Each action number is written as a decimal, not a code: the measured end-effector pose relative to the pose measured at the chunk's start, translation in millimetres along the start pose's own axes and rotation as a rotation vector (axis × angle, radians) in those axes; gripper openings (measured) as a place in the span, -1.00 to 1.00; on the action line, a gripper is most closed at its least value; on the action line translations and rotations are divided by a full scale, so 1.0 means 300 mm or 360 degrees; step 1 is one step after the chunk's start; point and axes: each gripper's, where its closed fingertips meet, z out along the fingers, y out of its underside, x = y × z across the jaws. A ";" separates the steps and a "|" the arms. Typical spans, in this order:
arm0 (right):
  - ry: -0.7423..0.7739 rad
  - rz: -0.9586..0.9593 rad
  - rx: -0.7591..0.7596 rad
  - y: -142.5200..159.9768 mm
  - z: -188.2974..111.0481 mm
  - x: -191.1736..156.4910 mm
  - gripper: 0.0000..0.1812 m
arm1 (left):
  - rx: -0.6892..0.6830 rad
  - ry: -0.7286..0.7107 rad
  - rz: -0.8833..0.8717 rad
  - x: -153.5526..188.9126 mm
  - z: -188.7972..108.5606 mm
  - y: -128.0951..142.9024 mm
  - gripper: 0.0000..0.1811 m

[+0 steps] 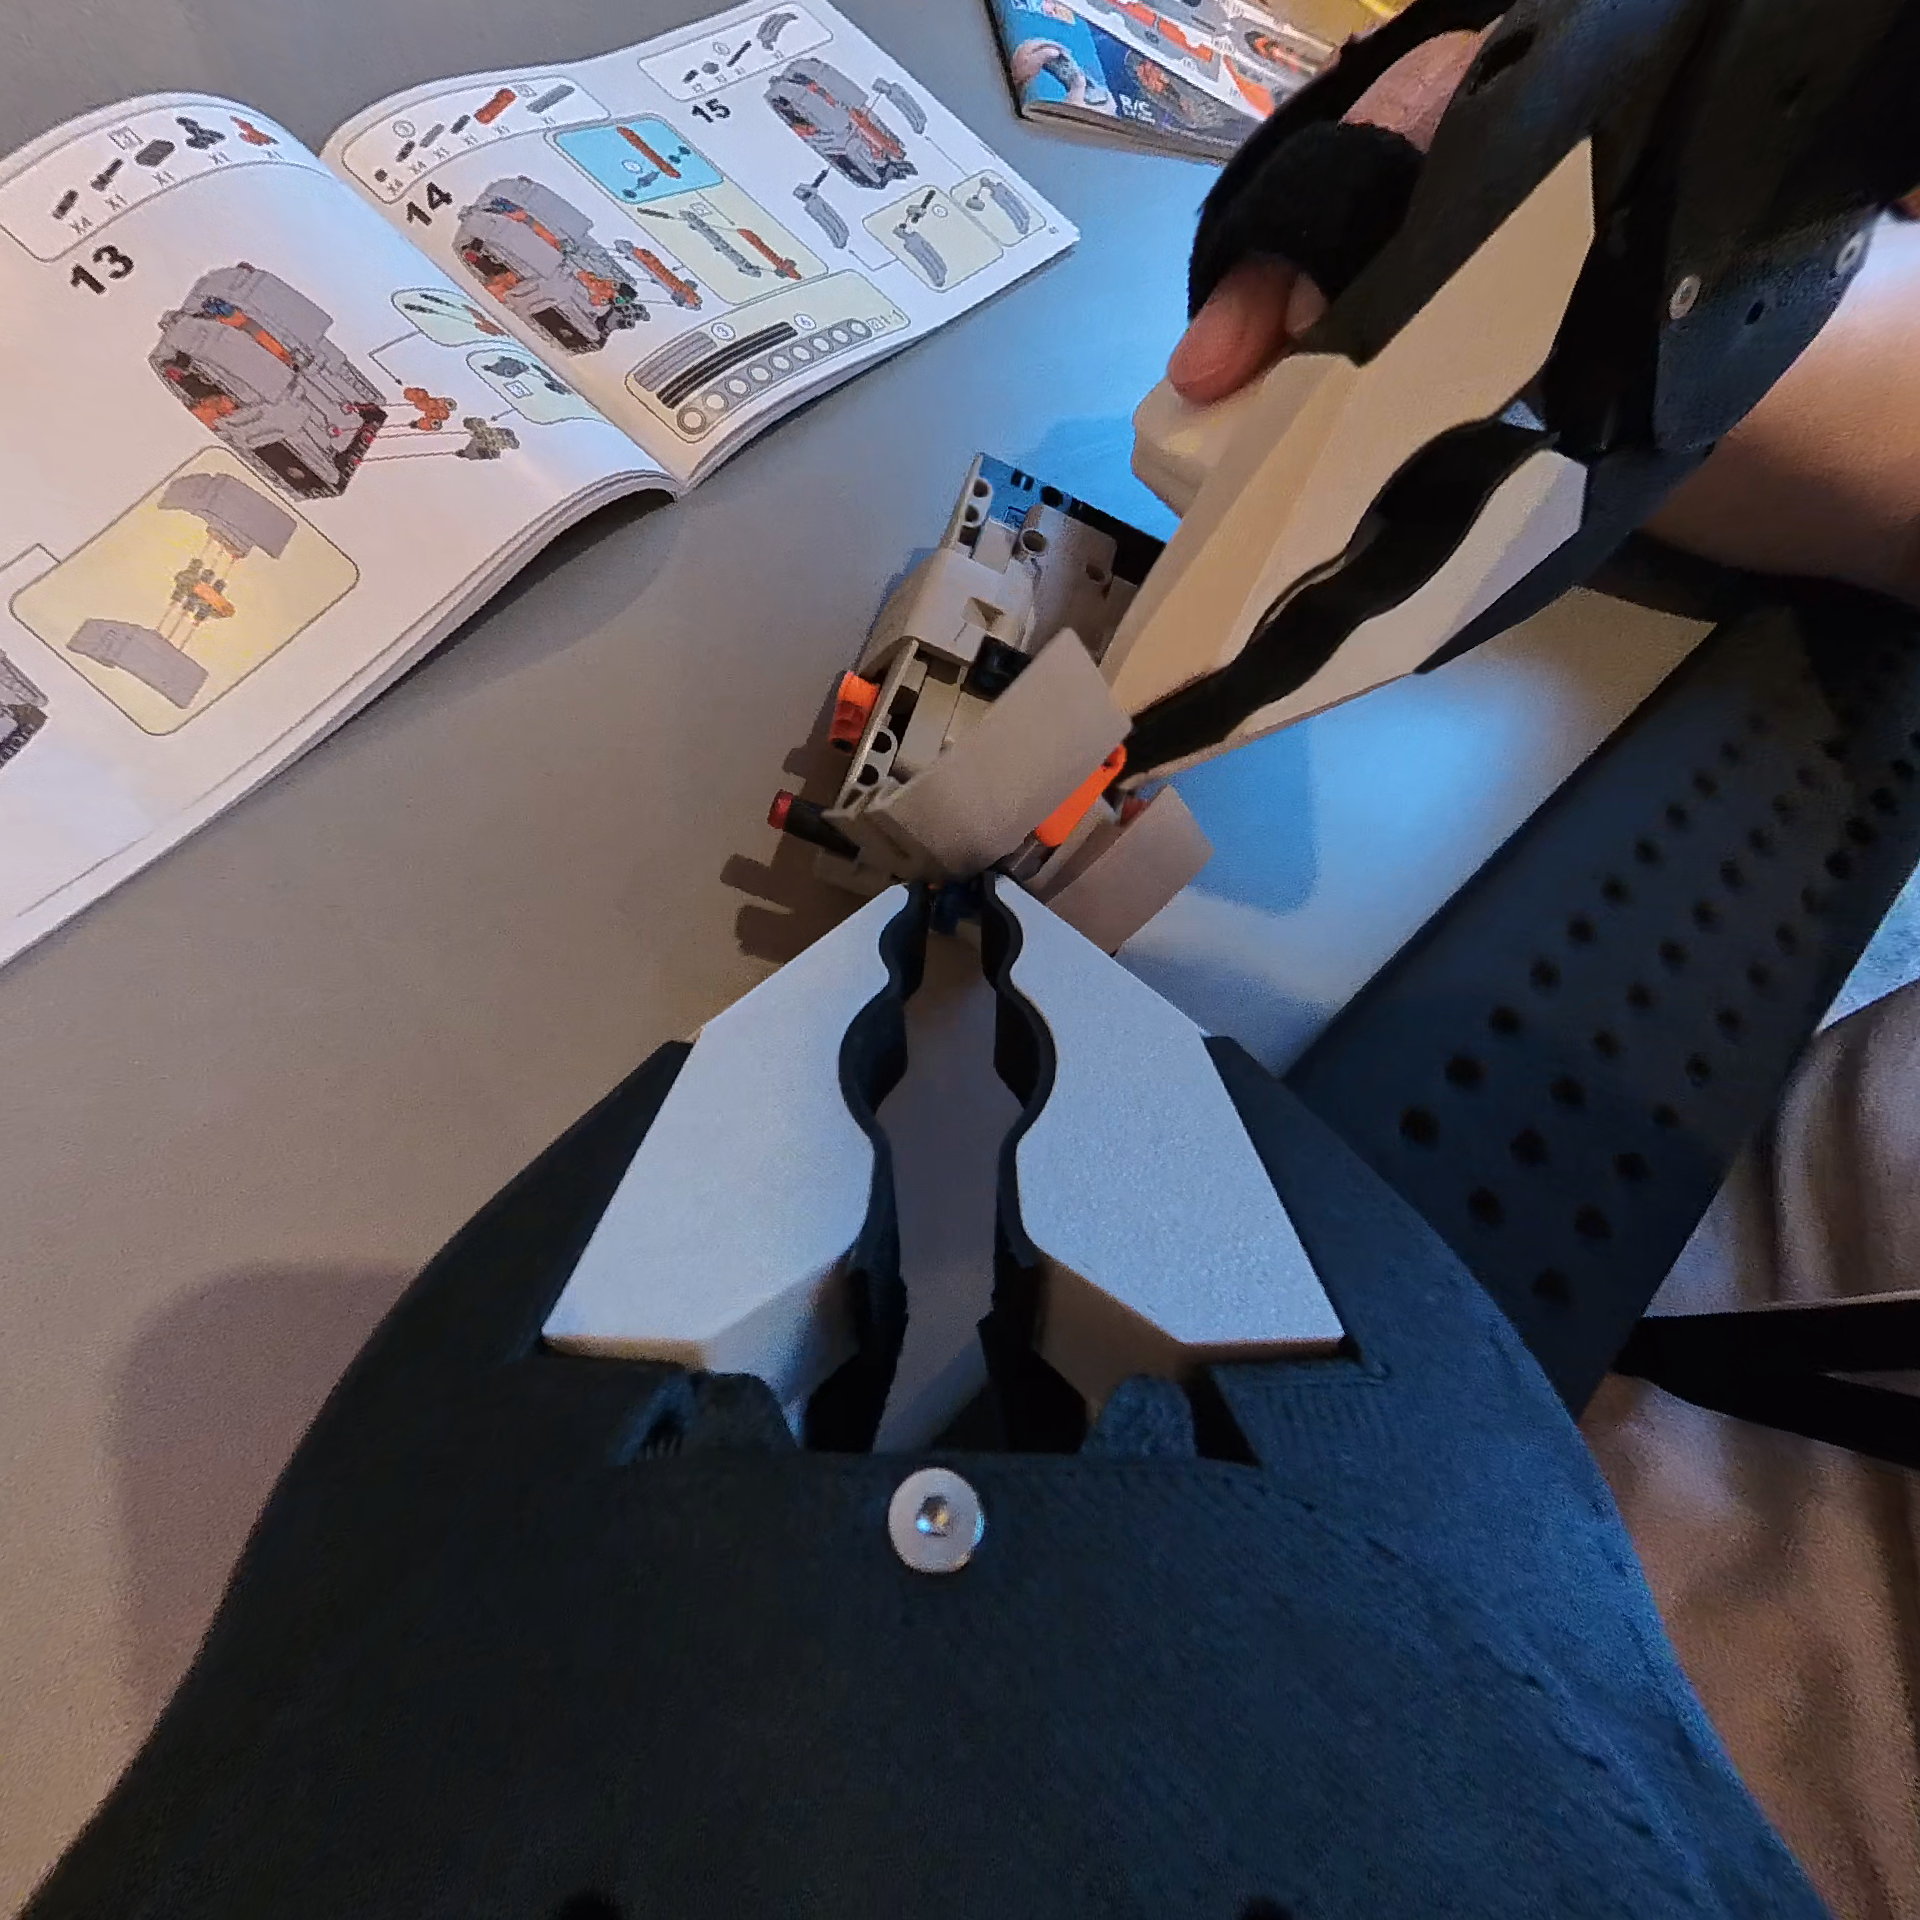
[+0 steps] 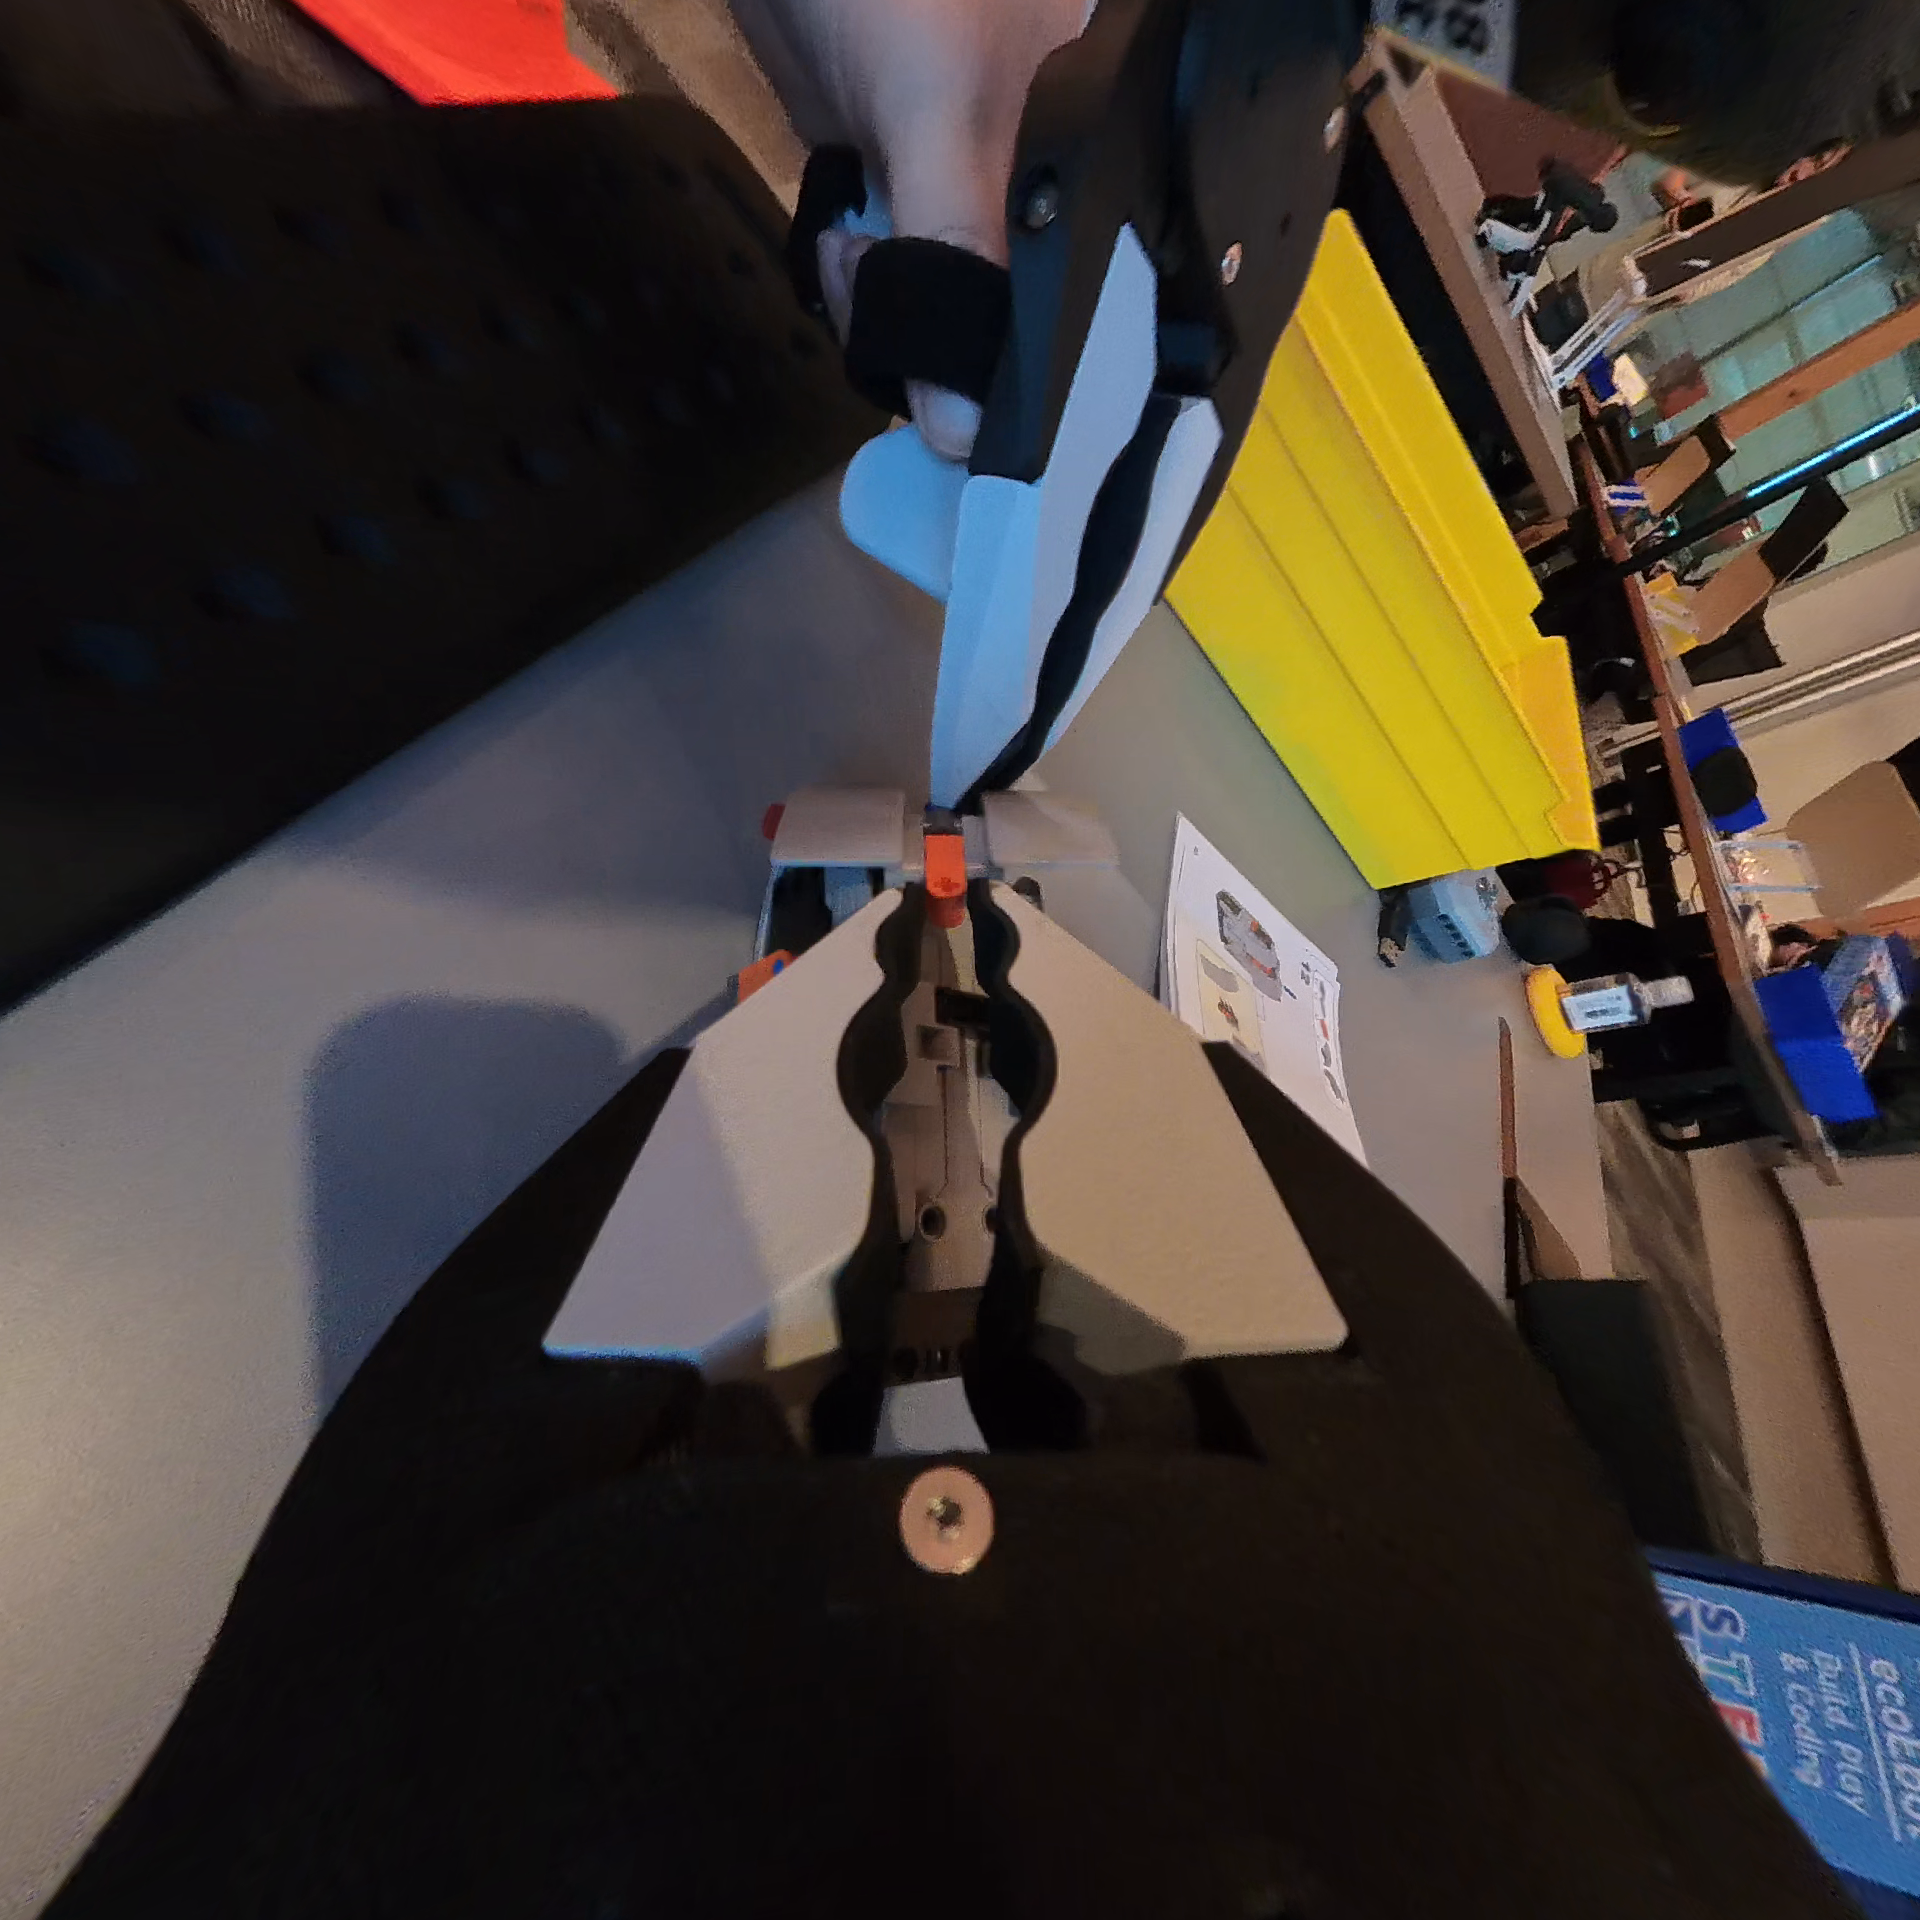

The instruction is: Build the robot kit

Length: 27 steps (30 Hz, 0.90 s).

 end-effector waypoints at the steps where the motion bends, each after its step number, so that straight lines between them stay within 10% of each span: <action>1: -0.0029 -0.0019 -0.0005 0.001 0.005 -0.010 -0.93 | -0.0003 -0.0003 0.0003 0.001 0.000 0.000 -0.91; 9: 0.0004 0.0037 -0.0005 0.009 0.012 -0.001 -0.94 | -0.0034 -0.0079 0.0118 -0.015 -0.004 0.013 -0.82; 18: -0.0401 0.0981 0.0453 0.042 -0.056 0.057 -0.95 | 0.0097 0.0012 0.0326 -0.010 -0.019 -0.008 -0.82; 27: -0.0677 0.0962 0.0218 0.056 -0.004 0.016 -0.94 | 0.0159 0.0129 0.0452 0.007 -0.015 0.007 -0.97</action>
